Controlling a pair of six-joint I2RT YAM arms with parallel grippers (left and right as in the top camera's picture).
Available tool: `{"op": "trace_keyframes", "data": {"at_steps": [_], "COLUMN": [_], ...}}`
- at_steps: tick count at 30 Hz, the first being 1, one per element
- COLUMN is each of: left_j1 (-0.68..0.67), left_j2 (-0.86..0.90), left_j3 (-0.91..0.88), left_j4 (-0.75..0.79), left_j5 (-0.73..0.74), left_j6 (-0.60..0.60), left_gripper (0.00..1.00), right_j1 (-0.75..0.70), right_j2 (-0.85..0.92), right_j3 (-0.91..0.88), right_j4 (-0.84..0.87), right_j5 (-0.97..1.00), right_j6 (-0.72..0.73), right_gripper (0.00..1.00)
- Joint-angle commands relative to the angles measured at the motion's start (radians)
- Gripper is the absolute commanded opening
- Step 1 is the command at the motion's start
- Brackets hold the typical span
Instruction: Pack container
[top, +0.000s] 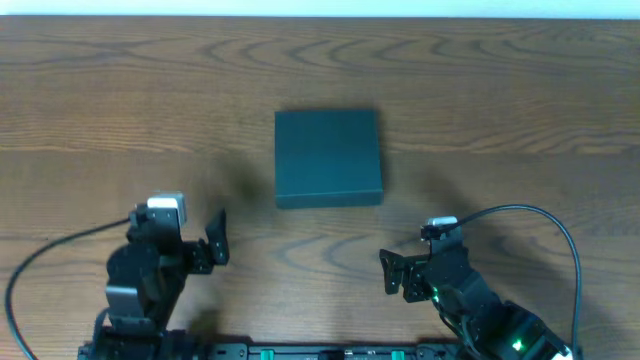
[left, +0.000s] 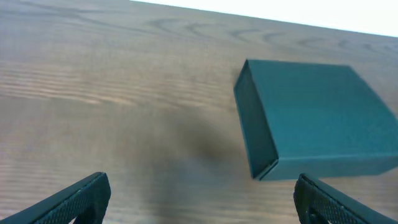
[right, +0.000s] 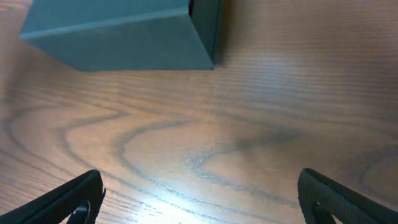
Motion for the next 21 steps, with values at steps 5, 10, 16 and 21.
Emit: {"op": "trace_keyframes", "data": {"at_steps": [5, 10, 16, 21], "left_j1": [0.003, 0.003, 0.003, 0.003], "left_j2": [-0.167, -0.234, -0.313, -0.34], "left_j3": [-0.187, -0.265, -0.332, -0.332], "left_j4": [0.004, 0.003, 0.006, 0.005], "left_j5": [-0.018, -0.021, -0.027, -0.047], "left_j6": [-0.016, -0.016, -0.015, -0.015], "left_gripper": [0.95, 0.95, 0.95, 0.95], "right_j1": [0.012, 0.012, 0.012, 0.012], "right_j2": [-0.002, -0.002, -0.002, -0.002], "right_j3": [0.008, 0.008, 0.008, 0.008], "right_j4": [-0.001, -0.001, -0.001, -0.001], "right_j5": [0.007, 0.007, 0.007, 0.007], "right_j6": [-0.015, -0.015, -0.015, -0.015], "right_gripper": [0.99, 0.99, 0.99, 0.99]}}
